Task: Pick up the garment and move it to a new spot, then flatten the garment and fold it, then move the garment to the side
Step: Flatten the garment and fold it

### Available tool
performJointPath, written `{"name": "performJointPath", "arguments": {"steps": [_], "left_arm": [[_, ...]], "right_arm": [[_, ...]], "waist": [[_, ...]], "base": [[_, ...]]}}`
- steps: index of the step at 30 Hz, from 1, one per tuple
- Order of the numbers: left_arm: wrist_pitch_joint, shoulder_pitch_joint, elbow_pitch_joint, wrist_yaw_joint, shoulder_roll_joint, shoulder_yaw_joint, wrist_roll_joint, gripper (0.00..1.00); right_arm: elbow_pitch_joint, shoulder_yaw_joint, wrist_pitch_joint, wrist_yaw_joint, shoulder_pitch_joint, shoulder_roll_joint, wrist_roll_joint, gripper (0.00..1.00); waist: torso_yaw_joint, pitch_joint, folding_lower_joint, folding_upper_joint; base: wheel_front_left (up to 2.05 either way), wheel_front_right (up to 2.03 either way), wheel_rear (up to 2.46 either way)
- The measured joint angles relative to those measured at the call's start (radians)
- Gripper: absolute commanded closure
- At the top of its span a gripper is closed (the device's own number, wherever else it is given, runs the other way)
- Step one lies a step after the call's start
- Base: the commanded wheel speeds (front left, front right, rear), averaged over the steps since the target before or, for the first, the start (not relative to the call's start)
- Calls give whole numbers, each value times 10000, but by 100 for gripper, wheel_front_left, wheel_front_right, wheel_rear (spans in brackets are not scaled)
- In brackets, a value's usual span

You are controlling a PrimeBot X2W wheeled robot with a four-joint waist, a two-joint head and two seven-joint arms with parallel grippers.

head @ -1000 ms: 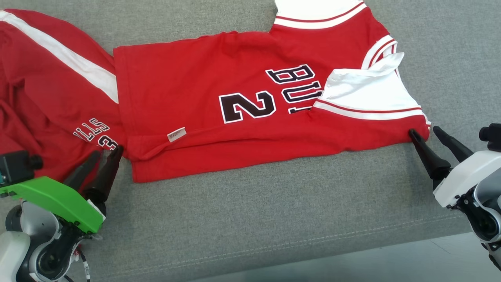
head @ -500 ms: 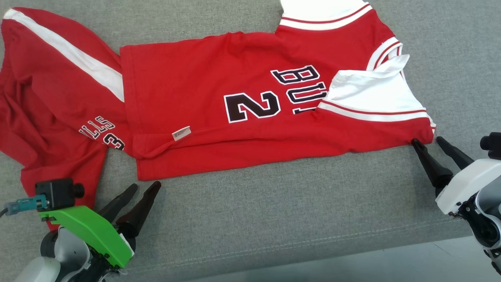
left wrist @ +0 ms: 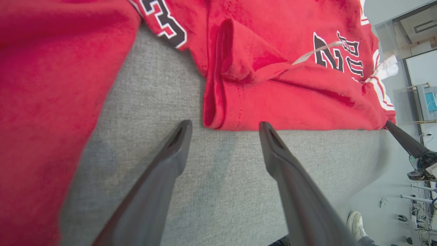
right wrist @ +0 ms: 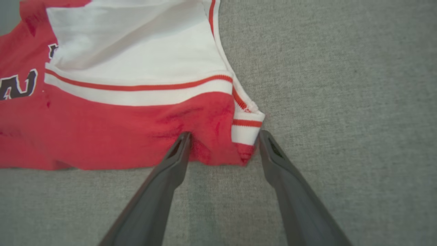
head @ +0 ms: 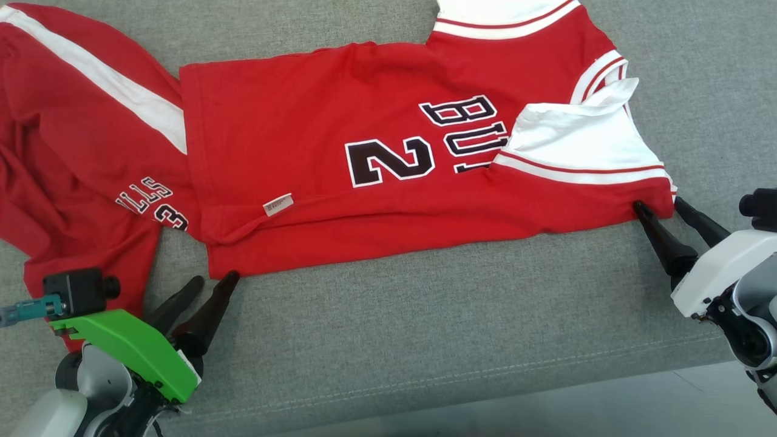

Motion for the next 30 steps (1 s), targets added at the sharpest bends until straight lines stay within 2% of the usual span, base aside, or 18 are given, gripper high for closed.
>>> {"name": "performJointPath", "arguments": {"steps": [17,18,19,20,21,22,24,26,27,28,29,30], "left_arm": [[290,-715,495,-10,-238,-253,-4,0],[295,-737,518,-23,-257,-270,-17,4],[341,-771,543,-52,-286,-280,-48,18],[366,-814,562,-63,-311,-301,-100,38],[376,-848,593,-94,-336,-320,-144,51],[412,-884,627,-98,-360,-337,-213,55],[453,-923,692,-104,-403,-366,-276,56],[454,-923,757,-150,-439,-407,-278,64],[466,-923,782,-190,-453,-422,-278,73],[466,-923,817,-190,-476,-424,-286,82],[468,-923,853,-192,-497,-426,-313,95],[468,-923,892,-194,-518,-426,-345,100]], "right_arm": [[290,224,263,161,-495,188,-31,0],[313,226,265,197,-510,199,-25,0],[345,226,267,234,-534,209,-19,0],[370,238,268,242,-554,213,-12,0],[397,245,299,245,-585,226,-8,4],[428,245,345,245,-624,245,8,5],[460,245,353,263,-672,267,8,0],[487,259,383,330,-685,267,21,0],[497,259,385,332,-686,263,25,0],[514,270,416,334,-686,263,50,16],[523,290,472,362,-686,257,94,35],[545,290,489,382,-686,247,119,53]], "waist": [[-113,143,0,0],[-120,149,0,0],[-124,154,0,0],[-125,159,0,0],[-124,162,0,0],[-122,164,0,0],[-116,165,0,0],[-110,160,0,0],[-106,155,0,0],[-102,149,0,0],[-99,142,0,0],[-98,132,0,0]], "base": [[0,0,0],[0,0,0],[0,0,0],[0,0,0],[0,0,0],[0,0,0],[0,0,0],[0,0,0],[0,0,0],[0,0,0],[0,0,0],[0,0,0]]}}
